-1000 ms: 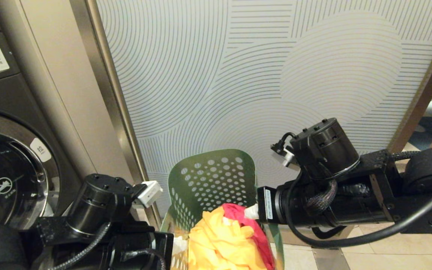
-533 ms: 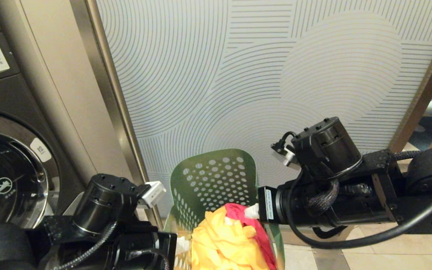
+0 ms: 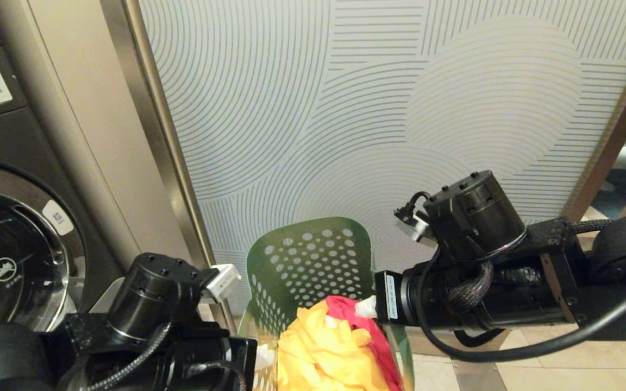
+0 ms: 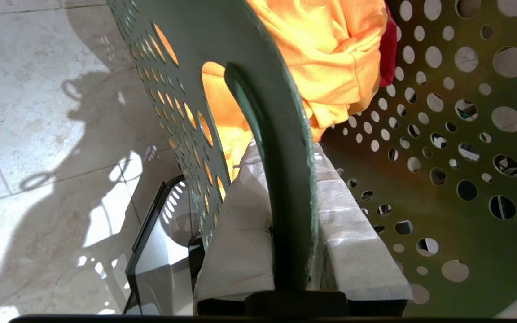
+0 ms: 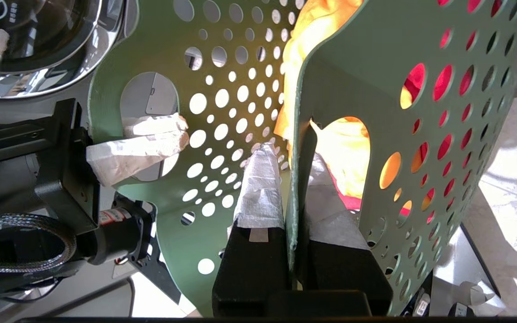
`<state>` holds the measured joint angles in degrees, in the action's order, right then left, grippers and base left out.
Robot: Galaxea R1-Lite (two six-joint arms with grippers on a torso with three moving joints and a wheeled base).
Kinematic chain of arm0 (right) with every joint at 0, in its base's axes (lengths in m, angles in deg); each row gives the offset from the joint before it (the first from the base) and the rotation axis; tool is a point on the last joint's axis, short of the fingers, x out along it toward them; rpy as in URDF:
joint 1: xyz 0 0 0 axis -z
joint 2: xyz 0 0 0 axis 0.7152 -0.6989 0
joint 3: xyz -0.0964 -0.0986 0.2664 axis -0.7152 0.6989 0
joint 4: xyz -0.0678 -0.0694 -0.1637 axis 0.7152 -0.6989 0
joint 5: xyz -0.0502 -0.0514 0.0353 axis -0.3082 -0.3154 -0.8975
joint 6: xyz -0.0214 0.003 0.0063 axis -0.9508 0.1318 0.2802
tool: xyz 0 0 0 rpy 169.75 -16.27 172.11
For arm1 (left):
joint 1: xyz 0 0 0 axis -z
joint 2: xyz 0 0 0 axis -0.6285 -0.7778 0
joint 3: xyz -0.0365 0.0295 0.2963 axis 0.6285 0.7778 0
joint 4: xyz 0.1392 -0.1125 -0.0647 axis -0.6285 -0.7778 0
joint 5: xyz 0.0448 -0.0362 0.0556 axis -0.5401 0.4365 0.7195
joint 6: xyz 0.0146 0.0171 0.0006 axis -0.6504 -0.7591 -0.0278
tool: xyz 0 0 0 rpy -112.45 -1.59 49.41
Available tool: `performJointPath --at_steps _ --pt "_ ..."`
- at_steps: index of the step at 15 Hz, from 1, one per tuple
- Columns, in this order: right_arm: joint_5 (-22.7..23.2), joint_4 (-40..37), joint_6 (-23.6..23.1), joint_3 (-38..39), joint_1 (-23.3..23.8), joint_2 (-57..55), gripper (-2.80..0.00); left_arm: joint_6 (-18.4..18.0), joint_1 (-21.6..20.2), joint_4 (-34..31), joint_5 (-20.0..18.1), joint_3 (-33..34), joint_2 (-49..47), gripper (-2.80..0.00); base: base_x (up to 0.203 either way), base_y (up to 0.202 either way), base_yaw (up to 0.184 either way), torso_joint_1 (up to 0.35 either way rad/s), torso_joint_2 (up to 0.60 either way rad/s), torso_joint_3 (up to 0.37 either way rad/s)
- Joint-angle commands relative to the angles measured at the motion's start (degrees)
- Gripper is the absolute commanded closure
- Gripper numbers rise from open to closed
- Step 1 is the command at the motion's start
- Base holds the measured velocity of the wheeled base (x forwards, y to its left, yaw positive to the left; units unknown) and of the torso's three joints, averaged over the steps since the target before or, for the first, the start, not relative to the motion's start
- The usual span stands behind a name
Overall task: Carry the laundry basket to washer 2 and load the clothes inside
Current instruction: Pick up the clothes basket and put it beside the washing machine
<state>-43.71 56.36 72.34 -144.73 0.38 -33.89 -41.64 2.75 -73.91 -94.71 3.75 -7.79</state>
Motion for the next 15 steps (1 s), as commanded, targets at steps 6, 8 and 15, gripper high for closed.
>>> performJointPath --at_steps 6,8,15 --pt "0.2 1.6 0.3 0.9 0.0 -0.4 0.0 0.2 0.0 1.4 0.0 -0.2 -1.5 0.0 -0.001 -0.004 0.098 0.003 0.0 0.002" --pt "0.2 1.6 0.3 0.7 0.0 -0.9 0.0 0.2 0.0 1.5 0.0 -0.2 -1.8 0.0 -0.001 -0.008 0.174 0.001 0.0 0.003" --pt "0.3 4.2 -0.1 0.9 0.0 -2.2 0.0 0.6 0.0 1.5 0.1 0.1 -2.2 0.0 -0.001 -0.009 0.178 0.001 0.0 0.002"
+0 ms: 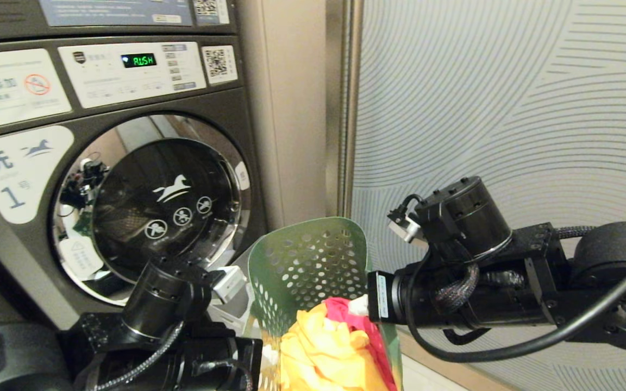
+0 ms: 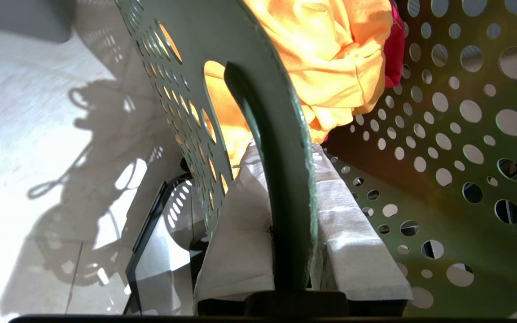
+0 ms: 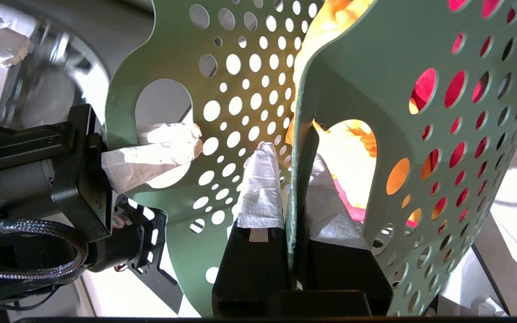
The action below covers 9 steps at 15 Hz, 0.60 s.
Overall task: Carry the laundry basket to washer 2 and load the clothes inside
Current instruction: Pick up the clothes basket and put it beside the washing machine
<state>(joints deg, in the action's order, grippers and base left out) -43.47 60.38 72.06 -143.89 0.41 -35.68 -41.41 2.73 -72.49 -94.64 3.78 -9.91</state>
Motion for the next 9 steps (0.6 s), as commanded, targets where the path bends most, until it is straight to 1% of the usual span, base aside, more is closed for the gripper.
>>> performJointPath --at_steps 1,9 --pt "0.1 0.2 0.1 0.1 0.0 -0.5 0.0 0.3 0.0 0.0 0.1 0.0 0.0 0.0 0.0 -0.009 0.176 0.001 0.0 0.002" --pt "0.3 0.2 0.1 0.1 -0.1 -0.7 0.0 0.3 -0.1 -0.1 0.3 1.3 1.5 0.0 0.0 -0.009 0.176 0.002 0.0 0.003"
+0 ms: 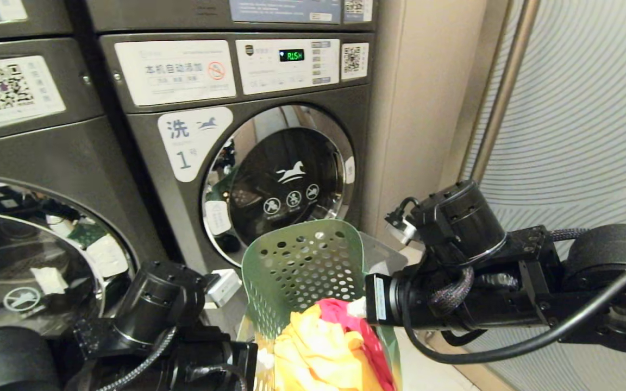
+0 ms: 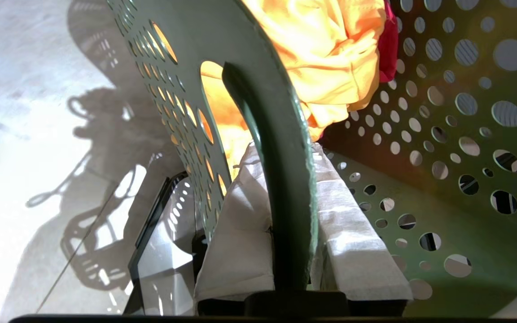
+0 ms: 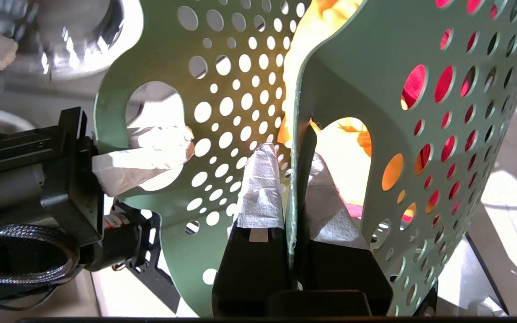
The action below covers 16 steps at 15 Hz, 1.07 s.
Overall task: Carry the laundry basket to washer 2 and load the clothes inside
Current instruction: Pick up the clothes basket and put it beside the washing machine
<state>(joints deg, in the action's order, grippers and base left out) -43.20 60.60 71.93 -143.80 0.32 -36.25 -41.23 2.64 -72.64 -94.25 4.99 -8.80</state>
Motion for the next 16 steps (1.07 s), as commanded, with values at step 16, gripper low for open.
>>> performJointPath --at_steps 16 --pt "-0.4 -0.1 0.3 1.0 0.0 0.1 0.0 0.1 0.1 0.2 -0.2 -1.0 -1.7 0.0 0.001 -0.008 0.176 0.002 0.0 0.002"
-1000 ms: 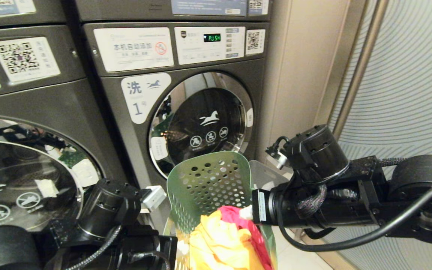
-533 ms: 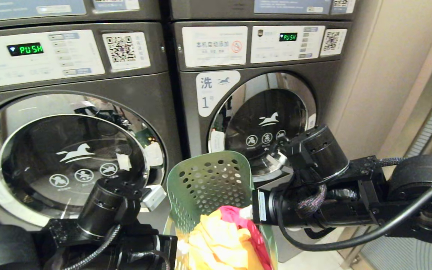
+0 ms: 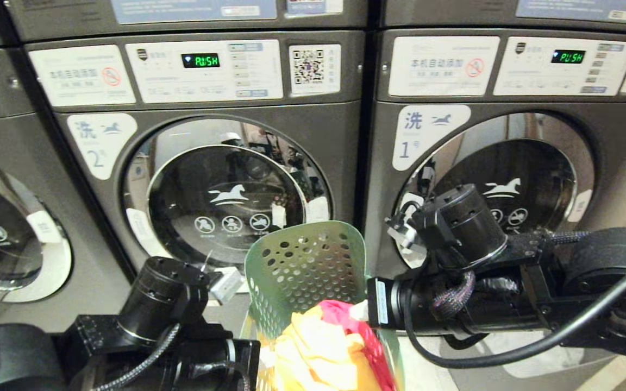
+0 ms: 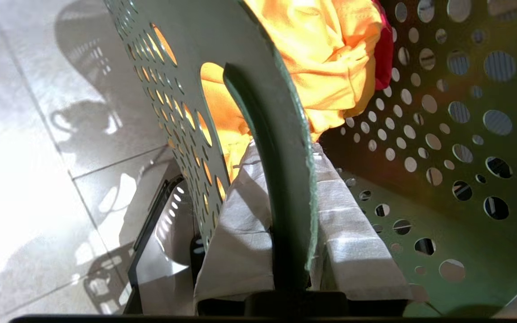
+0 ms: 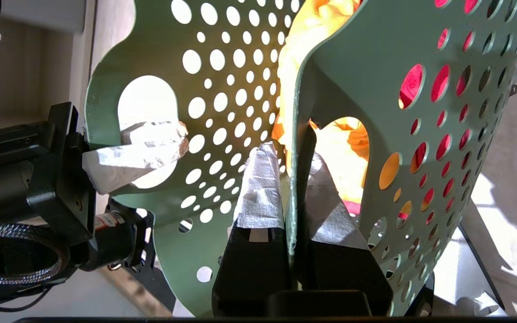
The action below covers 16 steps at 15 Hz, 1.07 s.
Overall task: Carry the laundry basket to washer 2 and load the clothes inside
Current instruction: Pick up the clothes basket and put it beside the washing machine
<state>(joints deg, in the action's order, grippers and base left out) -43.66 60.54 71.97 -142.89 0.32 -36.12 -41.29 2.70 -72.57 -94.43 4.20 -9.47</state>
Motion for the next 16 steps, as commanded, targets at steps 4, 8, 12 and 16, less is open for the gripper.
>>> performJointPath --at_steps 4,8,12,16 --pt "-1.6 0.0 0.4 0.9 0.1 -0.2 0.0 0.0 0.0 0.1 0.0 -2.8 -4.3 0.0 0.0 -0.009 0.174 0.002 0.0 0.004" --pt "-6.4 -0.1 0.4 2.3 0.1 -1.1 0.0 0.1 0.5 0.3 -0.1 -8.5 -8.4 0.0 -0.001 -0.002 0.057 0.001 0.0 0.002" --pt "-10.8 -0.3 0.3 3.5 3.2 -1.1 0.0 -0.1 2.8 4.2 0.2 -13.8 -14.9 0.0 0.0 0.0 0.0 0.0 0.0 0.0" --pt "-14.4 -0.4 0.2 6.0 9.8 -0.9 0.0 -0.2 5.9 9.5 0.3 -21.2 -23.4 0.0 0.0 0.0 0.0 0.0 0.0 0.0"
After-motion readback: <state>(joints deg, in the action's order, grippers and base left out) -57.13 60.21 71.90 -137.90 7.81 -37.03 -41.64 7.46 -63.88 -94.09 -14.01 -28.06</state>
